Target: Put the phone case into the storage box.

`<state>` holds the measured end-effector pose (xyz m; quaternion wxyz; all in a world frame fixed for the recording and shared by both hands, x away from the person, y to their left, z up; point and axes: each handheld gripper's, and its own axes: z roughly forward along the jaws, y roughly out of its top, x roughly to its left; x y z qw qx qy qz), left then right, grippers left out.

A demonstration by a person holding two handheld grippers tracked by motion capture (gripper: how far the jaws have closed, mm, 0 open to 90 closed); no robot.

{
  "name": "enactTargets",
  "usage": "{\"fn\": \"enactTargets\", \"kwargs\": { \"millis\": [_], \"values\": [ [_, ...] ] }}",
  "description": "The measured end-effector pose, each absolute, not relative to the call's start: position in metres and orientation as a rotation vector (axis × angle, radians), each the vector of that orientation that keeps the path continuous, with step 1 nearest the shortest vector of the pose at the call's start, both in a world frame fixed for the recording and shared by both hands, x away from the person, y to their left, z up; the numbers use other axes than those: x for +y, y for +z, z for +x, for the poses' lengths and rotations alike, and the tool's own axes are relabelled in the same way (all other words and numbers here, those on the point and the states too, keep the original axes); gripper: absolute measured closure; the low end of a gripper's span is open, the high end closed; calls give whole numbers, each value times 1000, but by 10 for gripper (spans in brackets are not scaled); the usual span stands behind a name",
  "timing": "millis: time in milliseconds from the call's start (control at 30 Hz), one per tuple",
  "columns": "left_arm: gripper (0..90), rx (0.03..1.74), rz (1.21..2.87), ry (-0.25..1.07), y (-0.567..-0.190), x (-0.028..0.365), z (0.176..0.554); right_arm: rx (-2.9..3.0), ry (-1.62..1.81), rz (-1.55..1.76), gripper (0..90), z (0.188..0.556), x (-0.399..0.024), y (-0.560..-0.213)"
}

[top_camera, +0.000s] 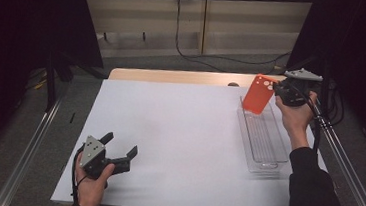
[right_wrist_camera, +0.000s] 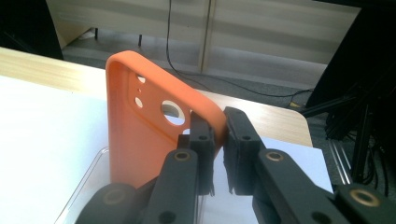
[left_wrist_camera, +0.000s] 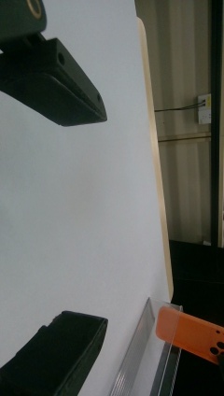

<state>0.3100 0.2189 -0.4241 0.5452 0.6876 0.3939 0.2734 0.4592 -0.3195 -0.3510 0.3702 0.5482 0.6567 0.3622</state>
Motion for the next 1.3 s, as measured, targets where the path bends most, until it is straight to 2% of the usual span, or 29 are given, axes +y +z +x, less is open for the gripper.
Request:
{"fn": "enactTargets", "kwargs": {
  "millis": [867,1300],
  "values": [
    [32,931,1637,651,-423,219,310,1702,793,1321,829,460,-299,-363],
    [33,929,1654,653,-424,218,311,1746,869,1372,822,471,-308,-360]
  ]
}}
